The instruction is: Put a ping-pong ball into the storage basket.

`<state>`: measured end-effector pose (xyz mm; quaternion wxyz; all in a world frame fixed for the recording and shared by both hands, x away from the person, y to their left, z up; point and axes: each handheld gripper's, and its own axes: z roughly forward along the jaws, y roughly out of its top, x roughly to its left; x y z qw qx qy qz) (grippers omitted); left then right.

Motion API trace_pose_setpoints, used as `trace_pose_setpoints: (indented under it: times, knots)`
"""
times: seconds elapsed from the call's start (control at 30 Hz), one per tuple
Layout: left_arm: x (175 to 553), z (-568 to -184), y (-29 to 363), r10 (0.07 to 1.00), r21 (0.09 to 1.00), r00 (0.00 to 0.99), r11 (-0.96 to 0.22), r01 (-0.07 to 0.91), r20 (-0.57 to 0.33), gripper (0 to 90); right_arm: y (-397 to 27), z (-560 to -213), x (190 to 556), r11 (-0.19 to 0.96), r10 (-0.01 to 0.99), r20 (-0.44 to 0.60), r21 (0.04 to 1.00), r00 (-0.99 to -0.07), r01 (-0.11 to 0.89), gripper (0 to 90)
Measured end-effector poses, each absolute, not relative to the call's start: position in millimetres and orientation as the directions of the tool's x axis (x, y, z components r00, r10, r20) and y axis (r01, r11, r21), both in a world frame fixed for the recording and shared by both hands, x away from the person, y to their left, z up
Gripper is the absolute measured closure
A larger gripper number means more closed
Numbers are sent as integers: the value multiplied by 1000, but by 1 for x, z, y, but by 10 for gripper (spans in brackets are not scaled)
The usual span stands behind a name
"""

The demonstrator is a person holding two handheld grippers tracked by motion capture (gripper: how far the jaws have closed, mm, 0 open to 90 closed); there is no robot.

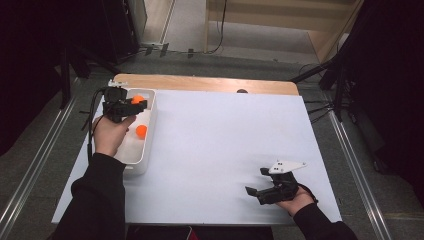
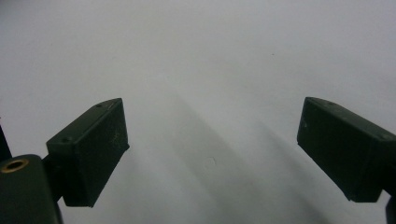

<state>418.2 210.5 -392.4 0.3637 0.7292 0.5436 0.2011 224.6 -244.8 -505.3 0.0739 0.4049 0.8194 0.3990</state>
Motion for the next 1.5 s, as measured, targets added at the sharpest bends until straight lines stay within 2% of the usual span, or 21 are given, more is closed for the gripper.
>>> trace_pose_setpoints:
  times: [0.8, 1.5]
  knots:
    - [431, -409, 206, 943, 719, 315, -142, 681, -112, 503, -248, -506, 222, 346, 730, 205, 711, -652, 612, 73]
    - [435, -420, 209, 957, 694, 266, -113, 711, -116, 501, -248, -505, 222, 343, 730, 210, 711, -650, 614, 73]
